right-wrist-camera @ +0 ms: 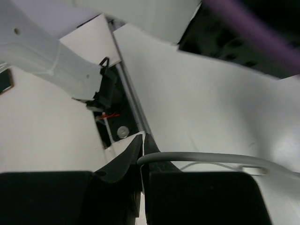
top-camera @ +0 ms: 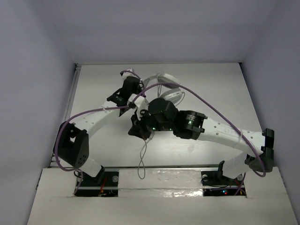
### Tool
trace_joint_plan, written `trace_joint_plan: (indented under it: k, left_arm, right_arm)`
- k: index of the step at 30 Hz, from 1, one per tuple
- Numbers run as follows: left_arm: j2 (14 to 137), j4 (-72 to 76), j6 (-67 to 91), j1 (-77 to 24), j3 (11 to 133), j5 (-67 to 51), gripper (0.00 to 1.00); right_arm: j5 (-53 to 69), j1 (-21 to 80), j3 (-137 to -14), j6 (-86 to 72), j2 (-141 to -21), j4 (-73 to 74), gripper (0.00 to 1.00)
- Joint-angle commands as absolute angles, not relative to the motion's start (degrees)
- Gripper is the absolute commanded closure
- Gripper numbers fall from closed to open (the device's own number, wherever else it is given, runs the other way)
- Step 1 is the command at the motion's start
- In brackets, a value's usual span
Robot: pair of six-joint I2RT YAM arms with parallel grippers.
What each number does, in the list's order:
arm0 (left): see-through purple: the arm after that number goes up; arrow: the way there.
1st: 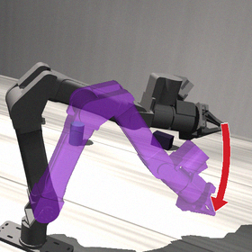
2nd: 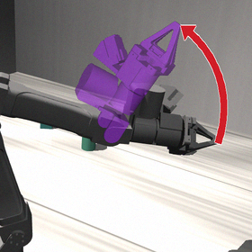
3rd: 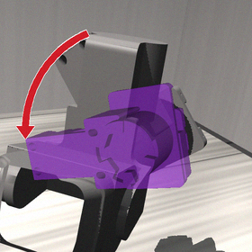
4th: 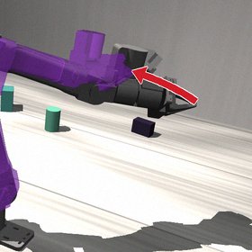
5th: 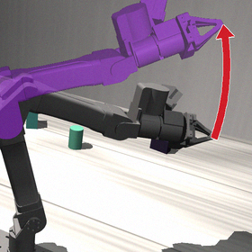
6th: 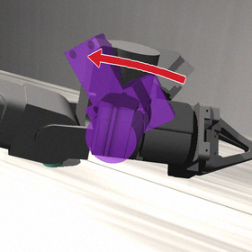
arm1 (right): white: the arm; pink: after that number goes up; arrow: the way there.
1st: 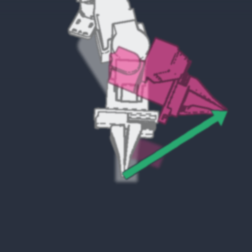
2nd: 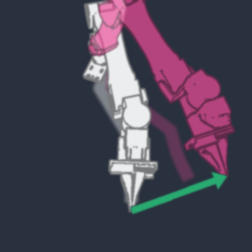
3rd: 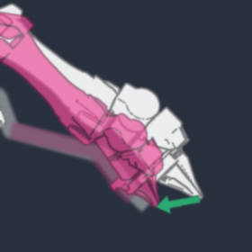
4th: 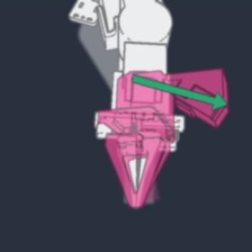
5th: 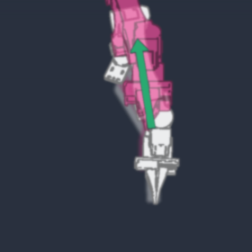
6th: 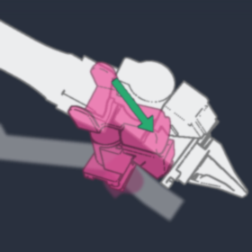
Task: Wrap the headphones
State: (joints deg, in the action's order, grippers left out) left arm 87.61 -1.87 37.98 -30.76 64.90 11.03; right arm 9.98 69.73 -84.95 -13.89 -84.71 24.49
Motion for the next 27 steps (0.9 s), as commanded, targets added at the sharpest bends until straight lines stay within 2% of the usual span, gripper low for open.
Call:
trace_joint_plan:
  k: [1, 5, 6, 14, 21, 27]
  left_arm:
    - [84.9, 1.2, 36.0, -32.8, 64.2, 14.5, 1.0]
    - [81.9, 0.1, 34.1, -33.8, 61.5, 14.4, 1.0]
    - [79.8, -4.1, 32.1, -35.0, 60.9, 15.9, 1.0]
    - [77.1, -14.1, 23.8, -35.5, 62.3, 17.3, 1.0]
    - [75.2, -20.7, 16.4, -36.0, 62.1, 14.4, 1.0]
    - [72.2, -21.6, 12.4, -36.0, 61.6, 6.1, 1.0]
  right_arm:
    - [-0.8, 70.0, -89.4, -9.2, -81.4, 26.9, 1.0]
    - [-11.3, 69.5, -89.0, -7.5, -80.4, 28.6, 1.0]
    - [-15.5, 69.0, -87.6, -6.1, -79.1, 28.7, 1.0]
    - [-28.4, 66.5, -85.1, -2.6, -77.1, 29.6, 1.0]
    - [-35.0, 64.3, -83.4, -0.7, -77.7, 28.4, 1.0]
    - [-38.7, 60.8, -82.2, 1.6, -79.7, 26.1, 1.0]
